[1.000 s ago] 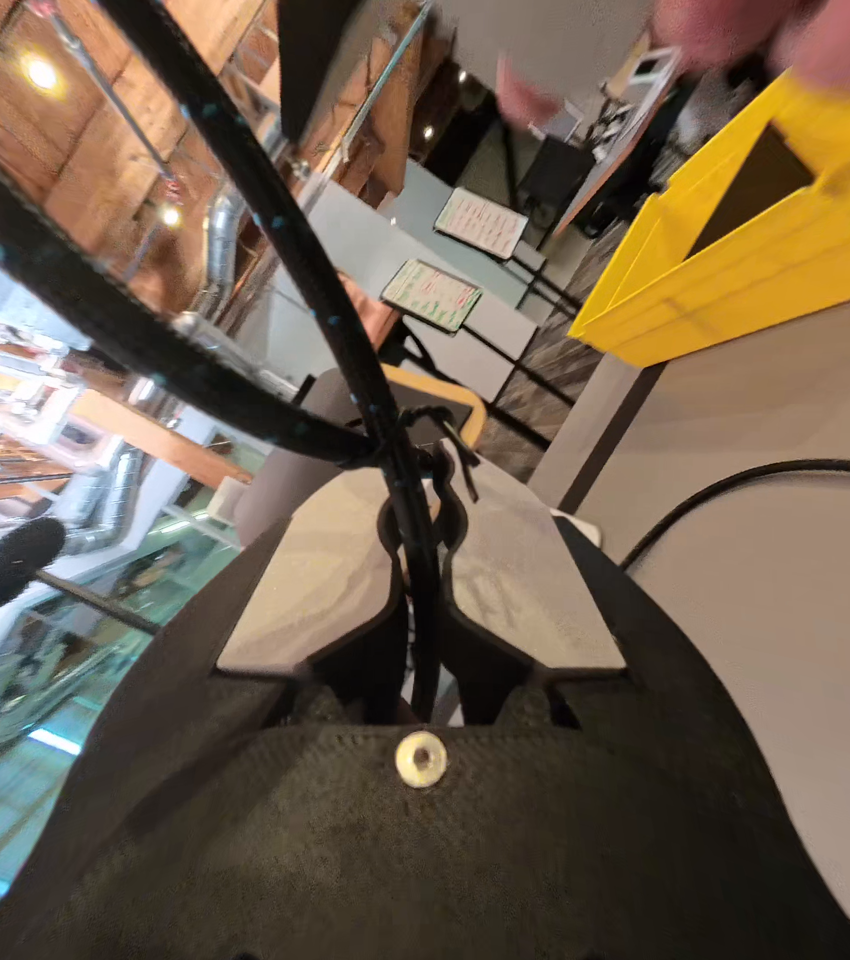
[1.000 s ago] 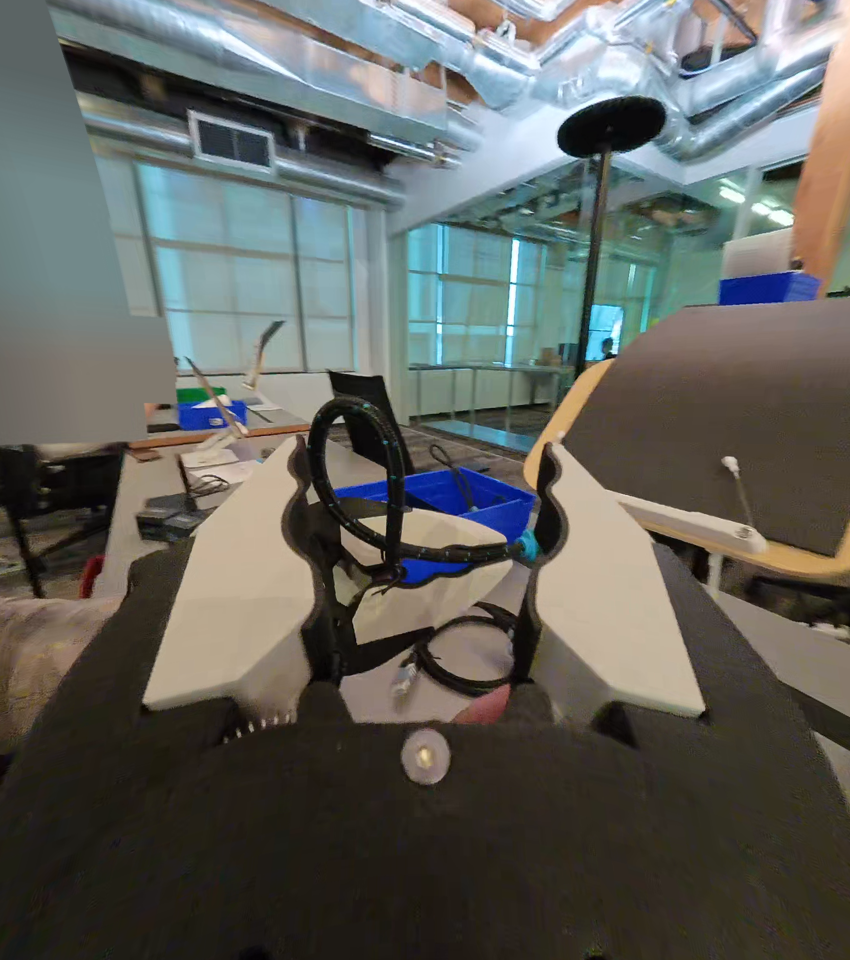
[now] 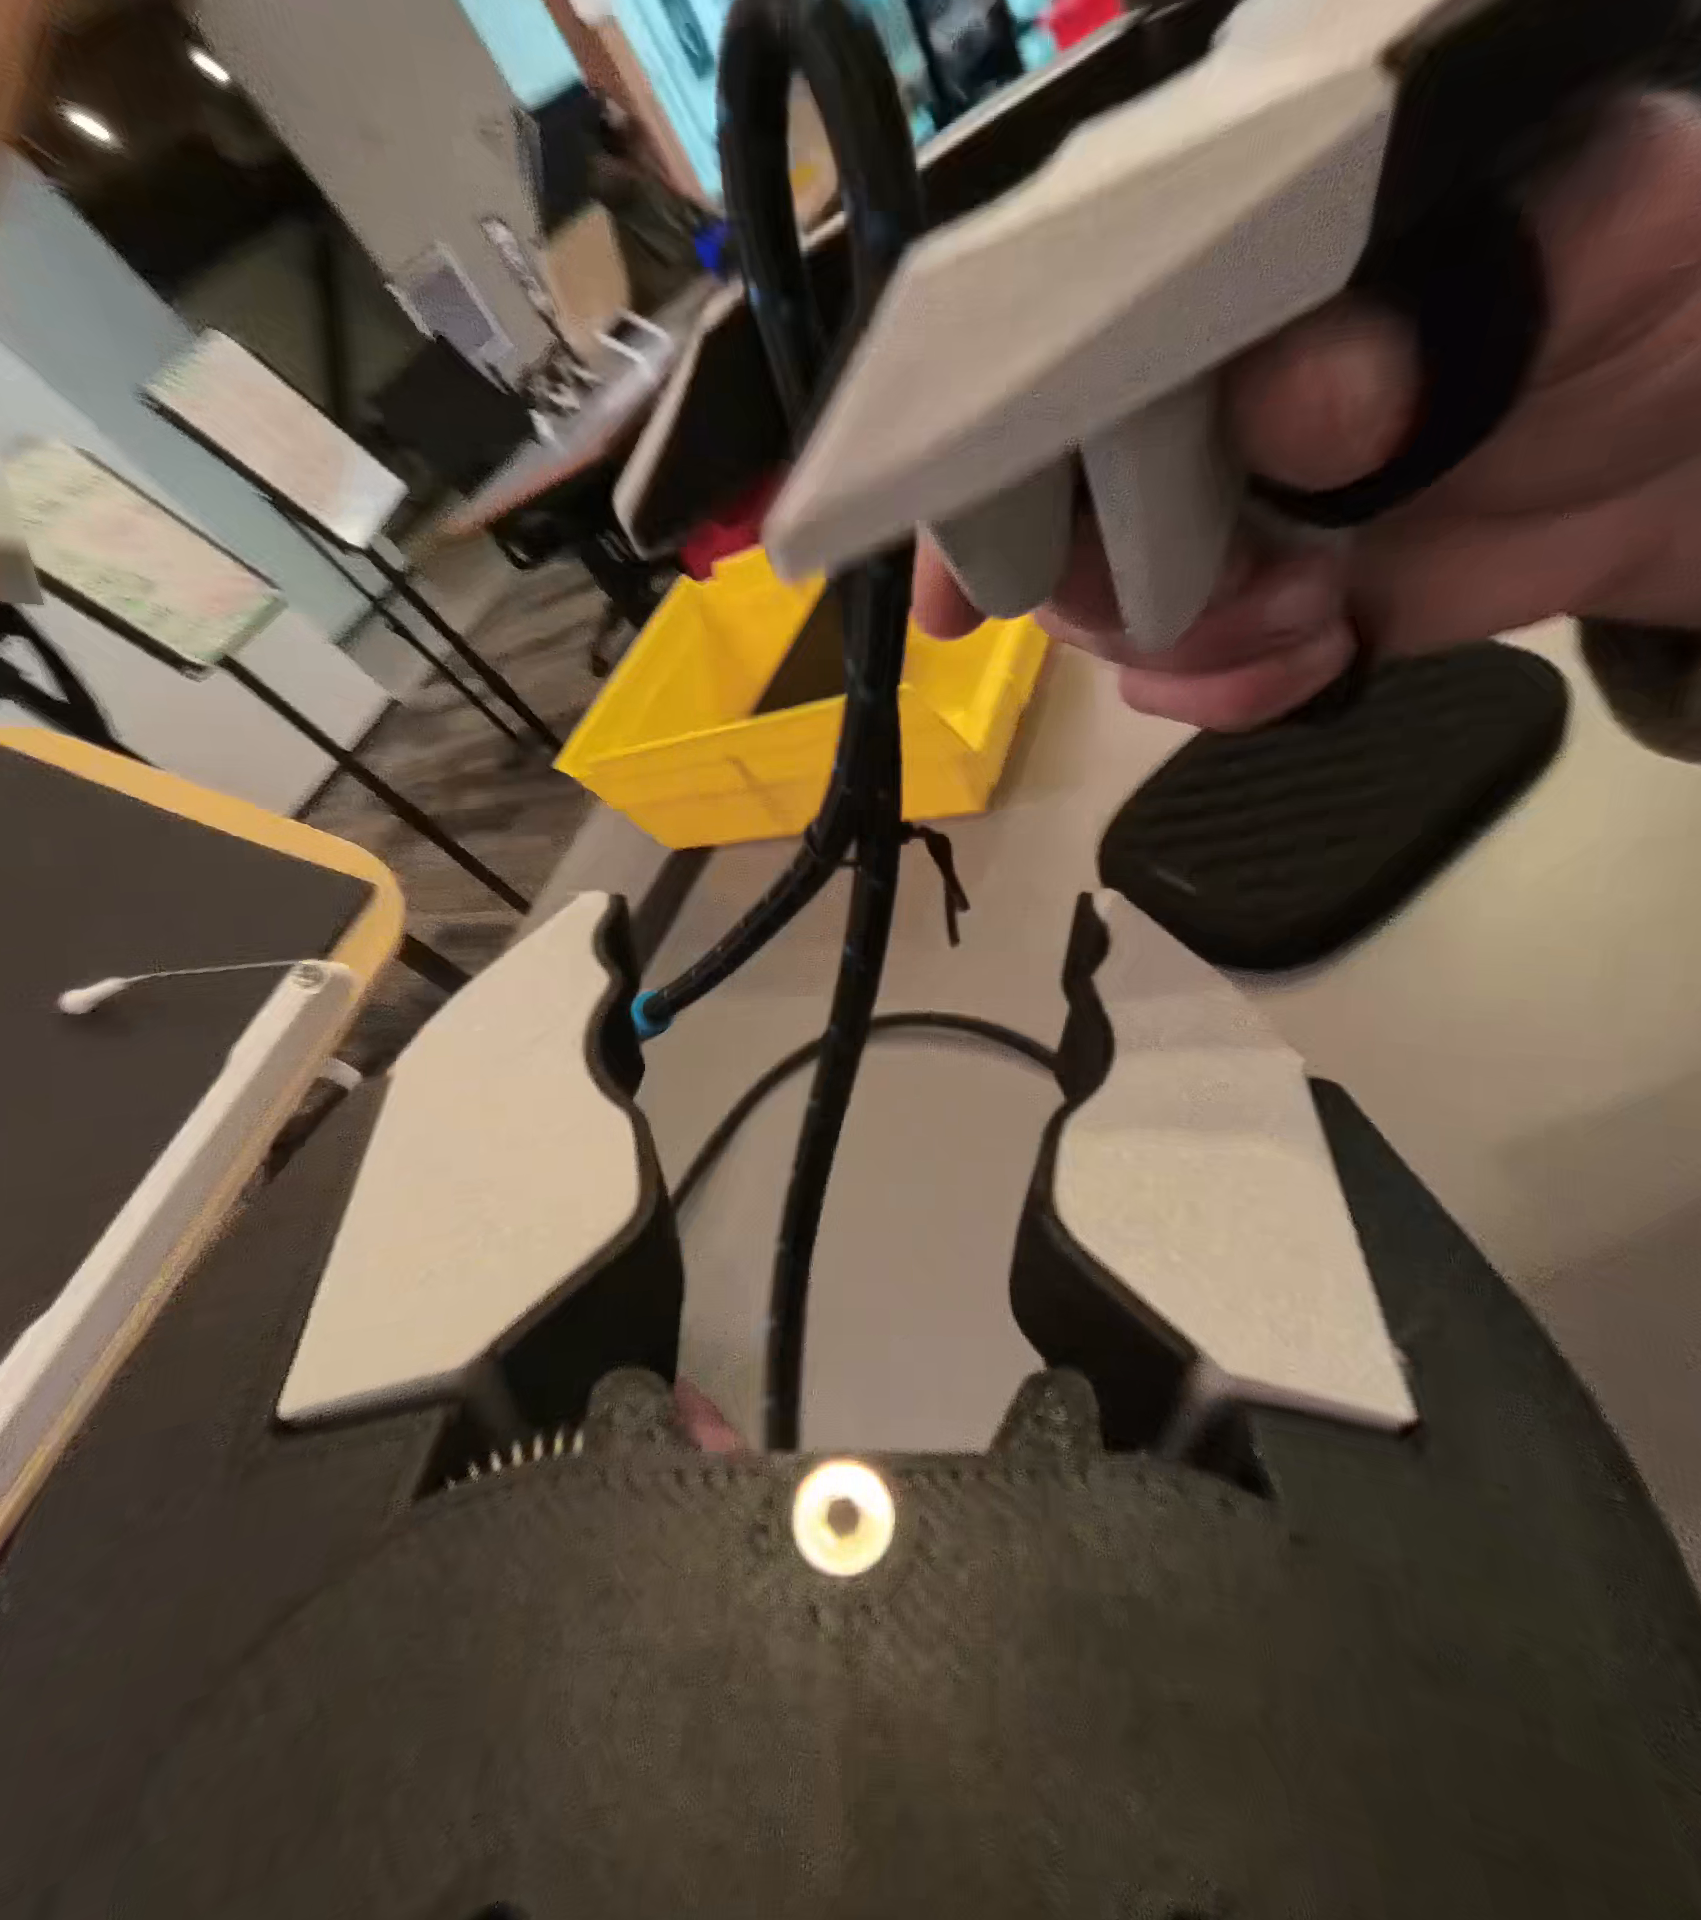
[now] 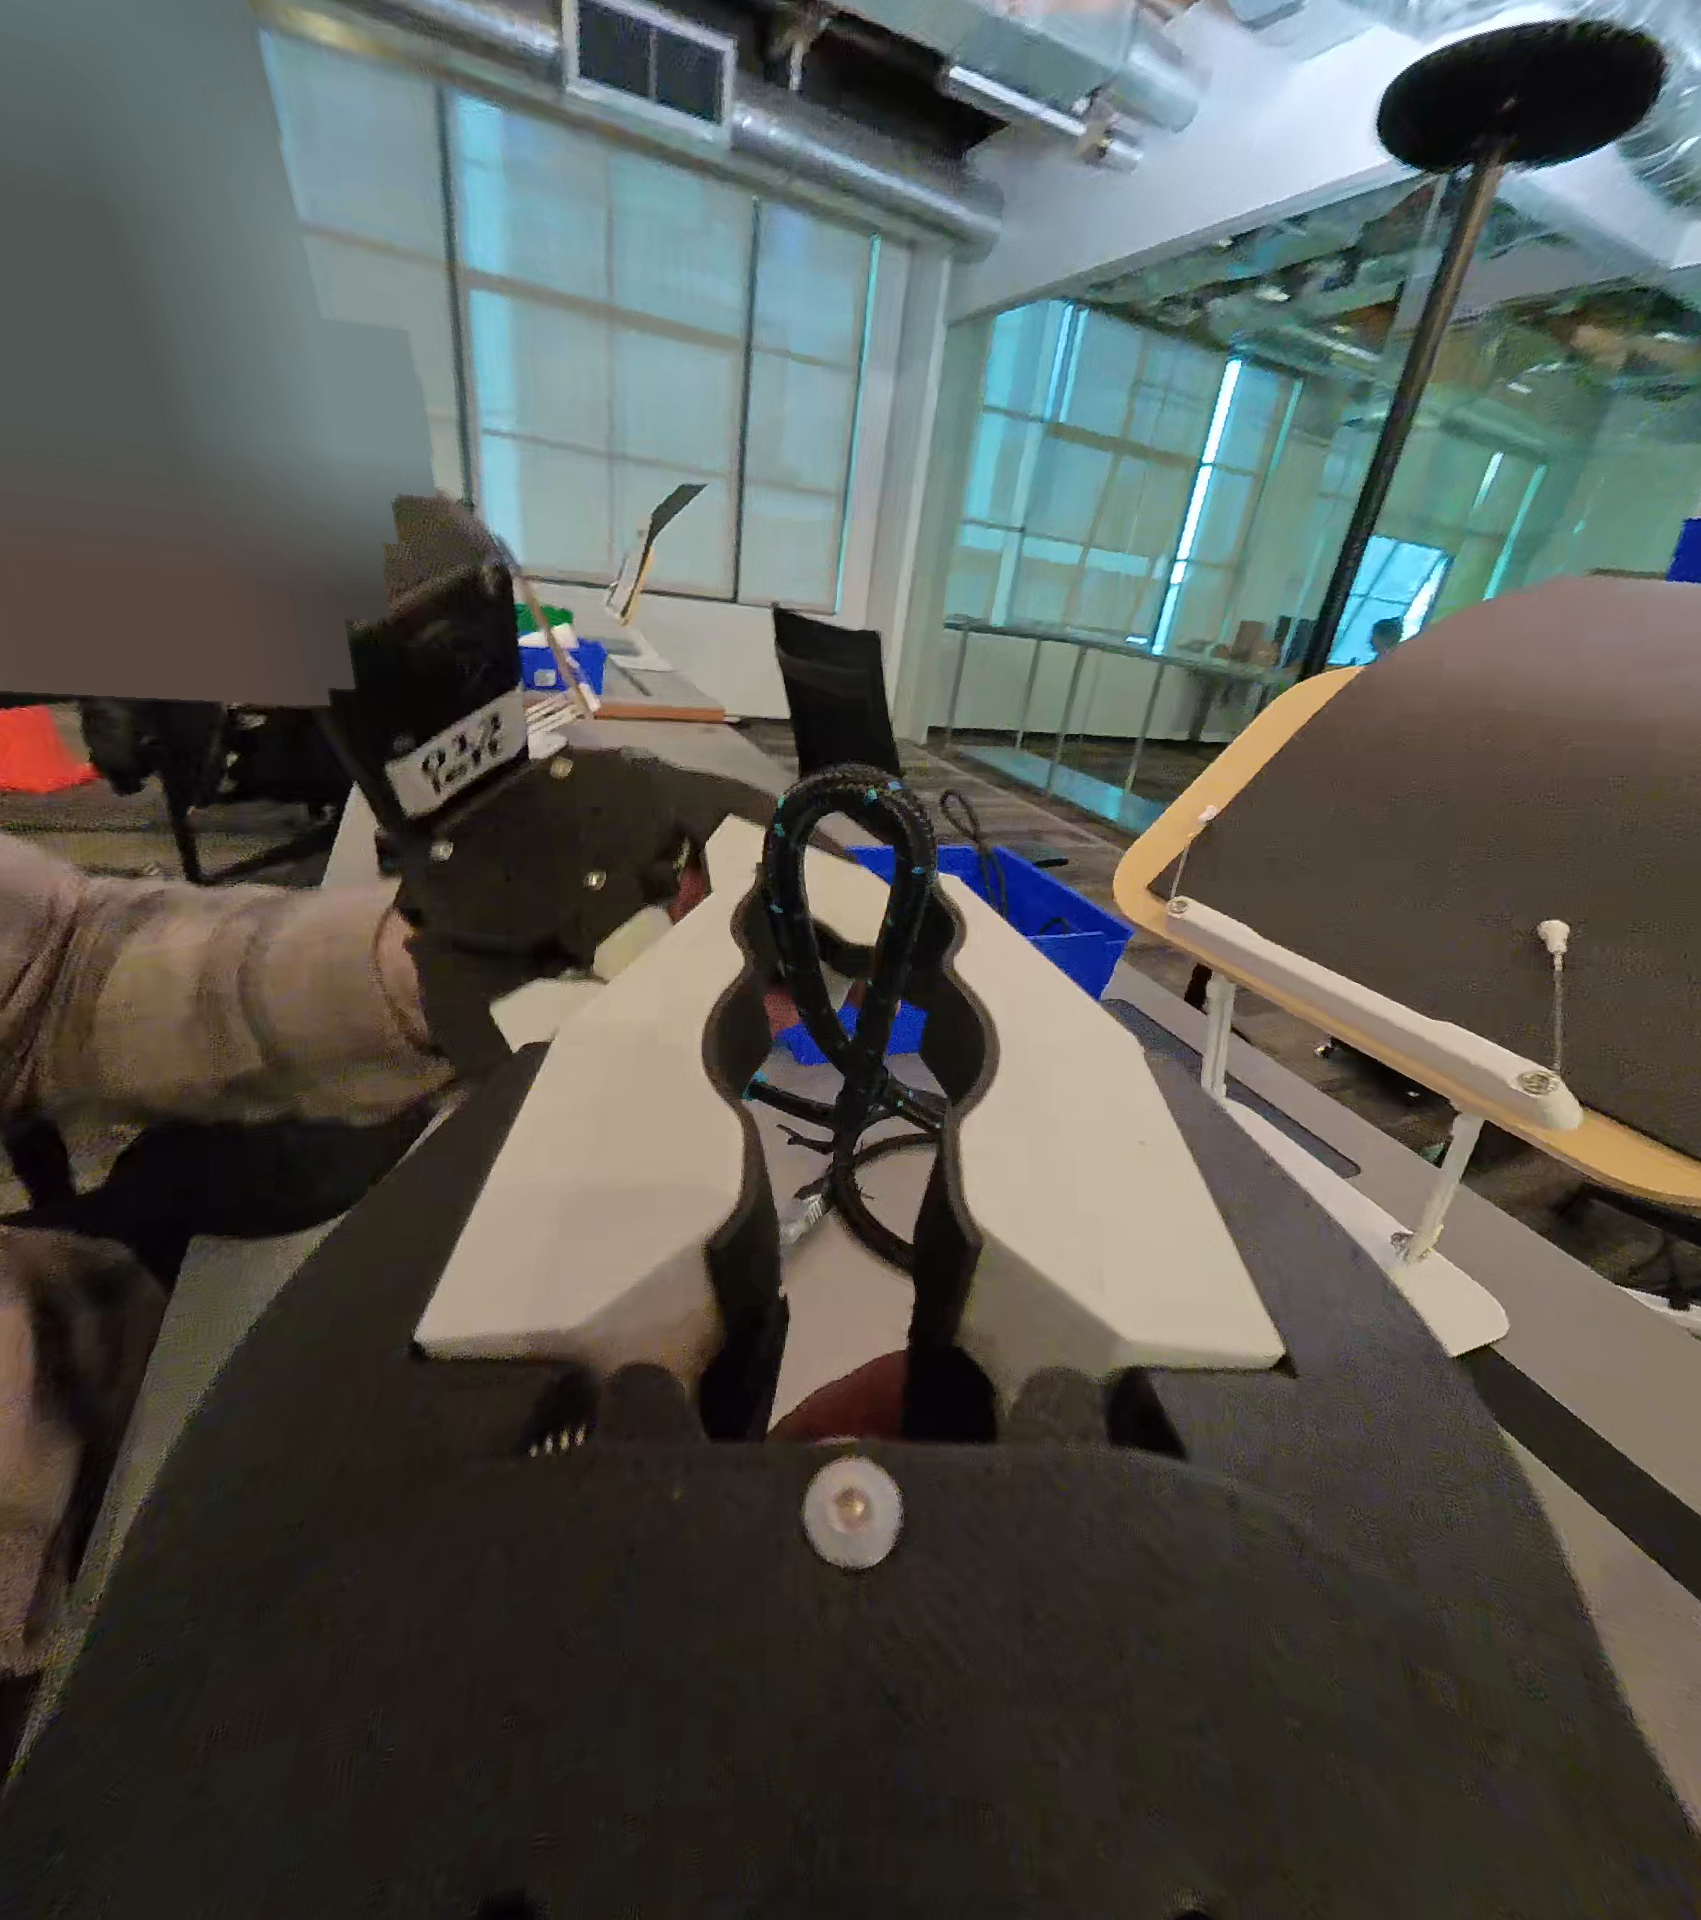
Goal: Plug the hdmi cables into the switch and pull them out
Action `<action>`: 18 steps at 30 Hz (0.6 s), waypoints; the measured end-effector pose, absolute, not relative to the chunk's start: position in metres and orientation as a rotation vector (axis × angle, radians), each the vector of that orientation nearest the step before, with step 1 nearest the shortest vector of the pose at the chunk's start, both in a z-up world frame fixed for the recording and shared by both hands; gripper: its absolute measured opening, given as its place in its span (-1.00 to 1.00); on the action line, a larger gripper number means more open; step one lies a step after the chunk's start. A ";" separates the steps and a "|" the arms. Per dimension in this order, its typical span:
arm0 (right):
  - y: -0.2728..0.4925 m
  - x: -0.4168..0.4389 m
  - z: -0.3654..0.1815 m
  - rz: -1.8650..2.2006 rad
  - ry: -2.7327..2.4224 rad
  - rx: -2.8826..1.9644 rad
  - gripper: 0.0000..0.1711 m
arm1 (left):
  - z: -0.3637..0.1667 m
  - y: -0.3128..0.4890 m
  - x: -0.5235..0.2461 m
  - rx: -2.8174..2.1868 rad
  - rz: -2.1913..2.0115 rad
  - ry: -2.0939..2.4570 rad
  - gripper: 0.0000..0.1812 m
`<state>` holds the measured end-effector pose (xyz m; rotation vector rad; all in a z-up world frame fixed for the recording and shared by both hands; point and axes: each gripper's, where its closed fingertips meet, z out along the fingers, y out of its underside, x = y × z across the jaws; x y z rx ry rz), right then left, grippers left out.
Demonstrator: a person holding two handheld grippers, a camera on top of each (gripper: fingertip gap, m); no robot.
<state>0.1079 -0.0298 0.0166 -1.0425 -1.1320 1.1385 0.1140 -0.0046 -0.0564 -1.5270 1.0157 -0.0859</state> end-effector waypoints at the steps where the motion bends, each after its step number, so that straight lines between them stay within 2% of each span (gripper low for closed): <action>1: -0.032 0.107 0.012 1.140 -1.191 -1.030 -0.75 | -0.058 -0.009 0.114 -1.558 -0.099 1.070 -0.10; 7: -0.062 0.105 0.007 1.312 -1.435 -0.879 -0.73 | -0.100 0.000 0.104 -1.615 0.078 1.410 0.03; 9: -0.072 0.106 0.005 1.329 -1.499 -0.826 -0.73 | -0.117 0.000 0.104 -1.623 0.090 1.492 -0.14; 11: -0.077 0.109 0.005 1.368 -1.519 -0.789 -0.73 | -0.118 -0.002 0.110 -1.557 0.094 1.514 -0.51; 15: -0.086 0.121 0.006 1.433 -1.568 -0.722 -0.75 | -0.109 0.001 0.120 -1.368 0.202 1.530 -0.72; 16: -0.085 0.123 0.009 1.450 -1.555 -0.709 -0.74 | -0.105 0.002 0.123 -1.319 0.221 1.527 -0.89; 18: -0.083 0.128 0.016 1.483 -1.526 -0.679 -0.74 | -0.098 0.002 0.127 -1.254 0.241 1.522 -0.95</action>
